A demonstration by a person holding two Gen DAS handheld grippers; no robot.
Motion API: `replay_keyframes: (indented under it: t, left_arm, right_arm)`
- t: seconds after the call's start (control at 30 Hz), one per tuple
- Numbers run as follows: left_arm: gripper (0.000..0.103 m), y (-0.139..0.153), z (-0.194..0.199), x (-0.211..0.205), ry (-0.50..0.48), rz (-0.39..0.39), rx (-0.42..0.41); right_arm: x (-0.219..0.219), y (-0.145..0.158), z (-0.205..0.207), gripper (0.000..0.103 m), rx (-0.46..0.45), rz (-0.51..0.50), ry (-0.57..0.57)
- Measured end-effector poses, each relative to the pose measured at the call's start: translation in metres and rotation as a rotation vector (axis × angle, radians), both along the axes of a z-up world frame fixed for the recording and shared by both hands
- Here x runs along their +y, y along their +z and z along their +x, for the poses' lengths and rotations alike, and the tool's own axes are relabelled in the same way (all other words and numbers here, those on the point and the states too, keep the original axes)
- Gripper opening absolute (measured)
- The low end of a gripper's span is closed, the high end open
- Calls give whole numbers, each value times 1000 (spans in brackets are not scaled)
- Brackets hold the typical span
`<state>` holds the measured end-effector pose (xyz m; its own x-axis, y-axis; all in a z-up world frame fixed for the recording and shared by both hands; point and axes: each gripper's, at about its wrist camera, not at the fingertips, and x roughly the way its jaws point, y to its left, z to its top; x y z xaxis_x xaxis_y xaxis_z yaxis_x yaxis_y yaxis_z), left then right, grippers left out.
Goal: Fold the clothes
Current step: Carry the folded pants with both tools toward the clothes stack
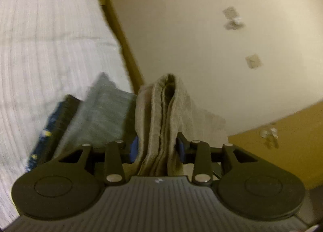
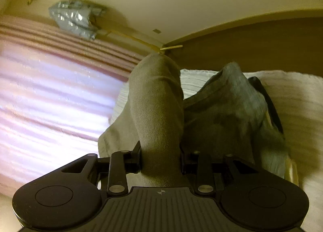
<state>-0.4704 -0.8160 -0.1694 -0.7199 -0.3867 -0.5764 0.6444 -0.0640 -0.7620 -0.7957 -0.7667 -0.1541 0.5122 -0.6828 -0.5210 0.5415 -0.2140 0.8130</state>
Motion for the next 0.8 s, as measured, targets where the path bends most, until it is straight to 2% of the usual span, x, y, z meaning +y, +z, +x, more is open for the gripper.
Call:
replay_keyframes:
  t: [0.07,0.1,0.23,0.3,0.37,0.4,0.43,0.5,0.57,0.7,0.8]
  left_arm:
    - [35,-9,3,-6,28,23,-20]
    - [37,-13,5,-9,42,33,-29]
    - [37,11,22,5,115,-59,-75]
    - [35,28,31,14,152,-113,-109]
    - [33,49,25,28,103,-188,-160]
    - [28,59,21,35,76,-226,-185]
    - [22,66,10,44,12,-272,-220]
    - [18,79,-11,61,-116,-362,-289]
    - [15,78,-27,70,-190,-417,-339]
    - [7,44,-43,71,-227,-422,-531]
    - [8,39,-41,69,-211,-412,-531]
  right_arm:
    - [-3,-1,1,51,99,38,-10]
    - [1,2,1,51,139,20,-15]
    - [36,19,-6,51,268,-54,-77]
    - [52,30,-4,51,333,-84,-85]
    - [65,39,3,51,398,-110,-65]
    - [70,43,11,51,440,-121,-46]
    - [74,45,20,47,484,-129,-23]
    - [82,49,40,30,571,-144,18]
    - [88,46,58,30,633,-151,34]
    - [92,29,85,30,700,-181,92]
    - [89,13,95,30,746,-174,130]
